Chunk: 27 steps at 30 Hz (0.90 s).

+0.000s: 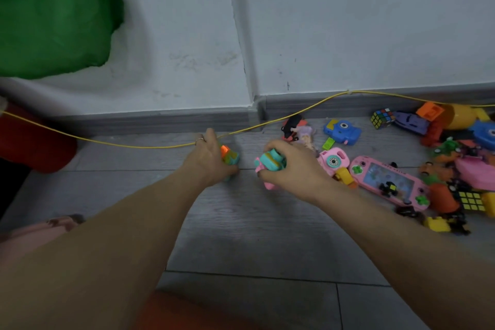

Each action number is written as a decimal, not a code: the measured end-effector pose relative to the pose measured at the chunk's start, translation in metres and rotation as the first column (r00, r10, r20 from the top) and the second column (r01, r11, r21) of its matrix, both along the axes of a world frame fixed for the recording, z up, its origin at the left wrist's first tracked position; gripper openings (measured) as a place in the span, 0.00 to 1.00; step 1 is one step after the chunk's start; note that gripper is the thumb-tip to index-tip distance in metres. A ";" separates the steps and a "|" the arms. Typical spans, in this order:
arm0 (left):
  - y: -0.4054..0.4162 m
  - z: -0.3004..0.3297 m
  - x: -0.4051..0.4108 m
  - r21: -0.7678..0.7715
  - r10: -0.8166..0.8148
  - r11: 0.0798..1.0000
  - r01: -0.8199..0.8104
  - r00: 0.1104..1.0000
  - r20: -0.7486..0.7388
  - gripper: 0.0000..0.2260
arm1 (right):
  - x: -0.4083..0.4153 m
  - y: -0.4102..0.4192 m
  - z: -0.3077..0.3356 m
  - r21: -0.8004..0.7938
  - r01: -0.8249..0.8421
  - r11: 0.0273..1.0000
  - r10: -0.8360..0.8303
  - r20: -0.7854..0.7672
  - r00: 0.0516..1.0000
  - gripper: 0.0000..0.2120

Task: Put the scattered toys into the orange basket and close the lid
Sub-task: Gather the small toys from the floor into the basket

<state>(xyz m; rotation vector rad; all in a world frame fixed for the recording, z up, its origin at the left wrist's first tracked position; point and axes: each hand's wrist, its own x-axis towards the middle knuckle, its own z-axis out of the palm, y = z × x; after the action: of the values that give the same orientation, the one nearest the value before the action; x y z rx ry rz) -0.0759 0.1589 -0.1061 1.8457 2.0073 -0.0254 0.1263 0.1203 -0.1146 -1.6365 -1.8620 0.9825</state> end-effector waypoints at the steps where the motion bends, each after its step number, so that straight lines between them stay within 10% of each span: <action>1: 0.001 0.000 0.000 -0.028 -0.018 0.999 0.018 1.000 -0.002 0.38 | 0.000 -0.002 0.001 -0.038 0.028 0.999 -0.030 -0.064 0.997 0.18; 5: 0.005 -0.003 -0.003 -0.093 -0.081 0.993 0.077 0.996 -0.048 0.39 | 0.001 -0.003 0.007 -0.167 0.138 0.976 -0.184 -0.302 0.935 0.15; 27: -0.041 0.071 0.031 0.053 -0.296 0.955 0.293 0.953 0.064 0.19 | 0.006 -0.037 0.072 -0.345 0.231 0.910 -0.378 -0.457 0.805 0.17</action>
<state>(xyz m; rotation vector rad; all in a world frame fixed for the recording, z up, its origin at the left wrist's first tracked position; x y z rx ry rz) -0.0447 0.1180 -0.0355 2.1266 1.6815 -0.0018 0.1323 0.0837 -0.0427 -1.5523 -1.0968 1.4080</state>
